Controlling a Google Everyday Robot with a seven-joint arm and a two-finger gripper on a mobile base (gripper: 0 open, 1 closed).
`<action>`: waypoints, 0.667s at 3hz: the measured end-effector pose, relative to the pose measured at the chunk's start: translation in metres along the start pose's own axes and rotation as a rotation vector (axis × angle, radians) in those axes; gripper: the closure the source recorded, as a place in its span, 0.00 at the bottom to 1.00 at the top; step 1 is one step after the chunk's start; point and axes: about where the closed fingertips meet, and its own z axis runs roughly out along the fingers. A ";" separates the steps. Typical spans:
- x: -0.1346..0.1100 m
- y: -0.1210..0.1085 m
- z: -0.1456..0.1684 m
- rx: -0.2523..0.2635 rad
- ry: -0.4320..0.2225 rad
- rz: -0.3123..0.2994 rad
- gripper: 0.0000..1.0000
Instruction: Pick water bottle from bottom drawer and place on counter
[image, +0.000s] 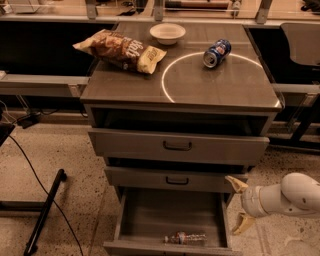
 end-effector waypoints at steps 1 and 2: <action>0.002 -0.004 0.000 0.001 0.000 -0.007 0.00; 0.019 0.006 0.056 -0.093 0.002 0.022 0.00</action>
Offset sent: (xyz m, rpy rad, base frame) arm 0.0257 0.0576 -0.1809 -0.0158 0.3053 0.0991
